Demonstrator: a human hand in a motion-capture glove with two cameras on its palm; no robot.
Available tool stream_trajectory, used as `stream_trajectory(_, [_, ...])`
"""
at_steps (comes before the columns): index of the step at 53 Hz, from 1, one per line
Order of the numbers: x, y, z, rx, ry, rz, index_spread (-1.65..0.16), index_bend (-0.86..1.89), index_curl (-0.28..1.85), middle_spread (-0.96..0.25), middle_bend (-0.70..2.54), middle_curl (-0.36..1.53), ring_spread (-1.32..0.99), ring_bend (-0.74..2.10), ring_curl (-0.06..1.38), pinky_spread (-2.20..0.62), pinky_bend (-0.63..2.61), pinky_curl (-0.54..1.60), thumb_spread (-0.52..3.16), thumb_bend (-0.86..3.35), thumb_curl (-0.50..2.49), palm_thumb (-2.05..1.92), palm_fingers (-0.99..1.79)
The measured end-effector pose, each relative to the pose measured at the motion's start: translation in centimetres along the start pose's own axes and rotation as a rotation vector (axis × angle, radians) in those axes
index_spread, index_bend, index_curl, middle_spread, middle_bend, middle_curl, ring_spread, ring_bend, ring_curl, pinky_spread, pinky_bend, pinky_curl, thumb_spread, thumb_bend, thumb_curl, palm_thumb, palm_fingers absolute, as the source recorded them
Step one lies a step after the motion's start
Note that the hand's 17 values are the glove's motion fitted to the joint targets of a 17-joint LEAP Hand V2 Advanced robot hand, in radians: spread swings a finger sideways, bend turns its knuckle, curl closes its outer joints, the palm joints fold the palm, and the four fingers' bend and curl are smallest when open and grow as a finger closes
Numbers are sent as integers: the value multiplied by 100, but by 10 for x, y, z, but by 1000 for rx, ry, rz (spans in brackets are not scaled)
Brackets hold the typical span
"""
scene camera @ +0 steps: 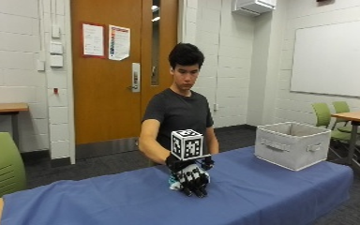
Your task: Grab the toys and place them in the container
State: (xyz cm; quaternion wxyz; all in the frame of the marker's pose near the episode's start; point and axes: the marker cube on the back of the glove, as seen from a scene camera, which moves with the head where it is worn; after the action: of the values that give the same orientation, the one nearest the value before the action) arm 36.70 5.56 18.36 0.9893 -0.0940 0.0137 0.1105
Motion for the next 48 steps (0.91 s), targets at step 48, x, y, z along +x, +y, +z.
stream_trajectory(48, [-101,-38,-216,208,69,-81,-38,17,77,-37,94,70,-38,131,51,-48,87,41,74,16,78,67,117])
